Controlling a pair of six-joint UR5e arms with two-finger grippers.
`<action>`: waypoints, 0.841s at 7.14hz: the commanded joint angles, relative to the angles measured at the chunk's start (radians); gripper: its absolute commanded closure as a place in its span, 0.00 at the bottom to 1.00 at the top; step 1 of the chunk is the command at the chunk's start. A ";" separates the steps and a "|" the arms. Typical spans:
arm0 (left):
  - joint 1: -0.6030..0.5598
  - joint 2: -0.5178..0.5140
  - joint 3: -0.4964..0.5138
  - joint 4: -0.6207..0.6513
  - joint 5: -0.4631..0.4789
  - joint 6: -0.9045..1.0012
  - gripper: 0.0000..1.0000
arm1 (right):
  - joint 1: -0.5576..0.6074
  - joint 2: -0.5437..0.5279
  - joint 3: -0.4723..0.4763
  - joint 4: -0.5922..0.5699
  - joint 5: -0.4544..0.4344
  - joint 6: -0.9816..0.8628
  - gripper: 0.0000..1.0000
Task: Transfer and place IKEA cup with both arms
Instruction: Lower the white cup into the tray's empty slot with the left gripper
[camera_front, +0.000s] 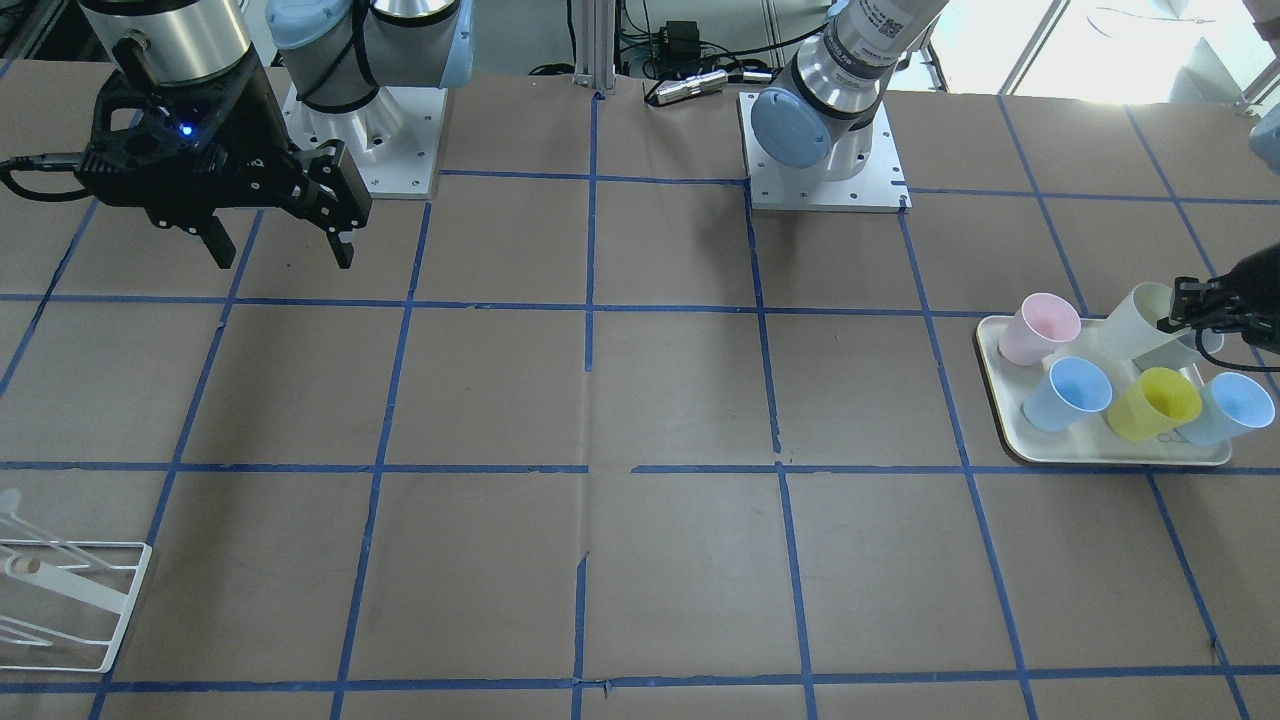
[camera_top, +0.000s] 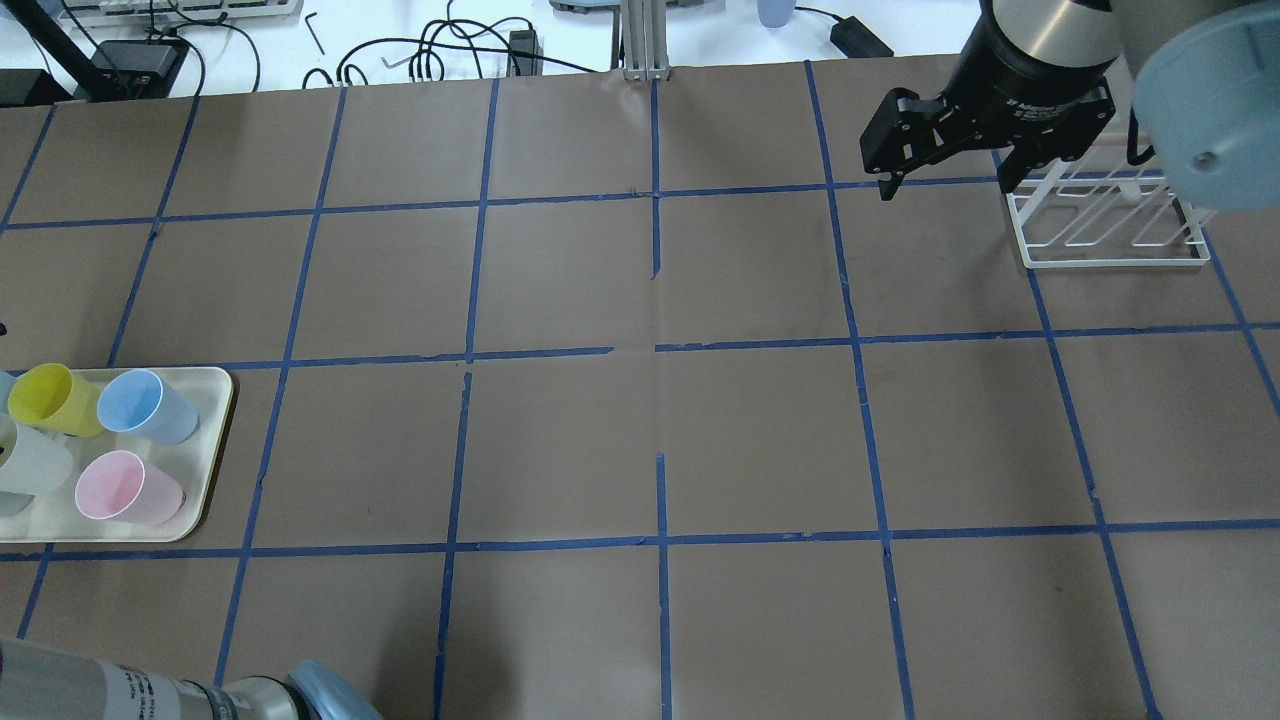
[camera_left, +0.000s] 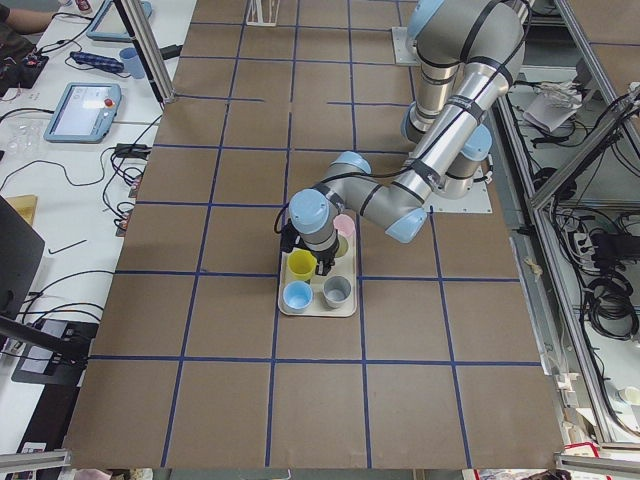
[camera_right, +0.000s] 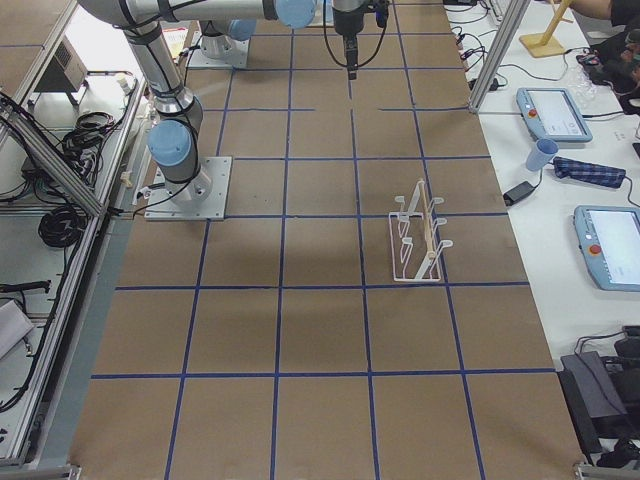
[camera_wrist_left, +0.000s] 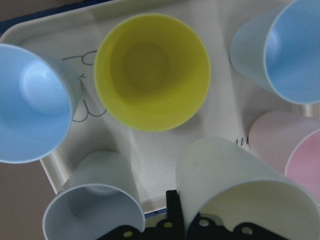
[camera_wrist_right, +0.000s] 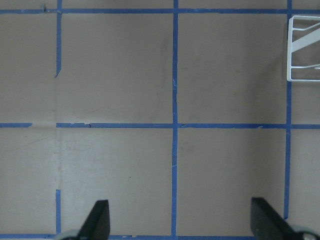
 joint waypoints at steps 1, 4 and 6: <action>0.000 -0.007 -0.021 0.005 -0.002 0.005 0.78 | 0.002 0.001 0.000 0.000 0.000 0.001 0.00; 0.002 -0.013 -0.020 0.006 0.002 0.004 0.04 | 0.000 0.001 0.000 0.000 -0.001 0.000 0.00; 0.002 -0.015 -0.018 0.003 0.001 0.004 0.04 | 0.000 0.003 -0.001 -0.001 -0.001 0.000 0.00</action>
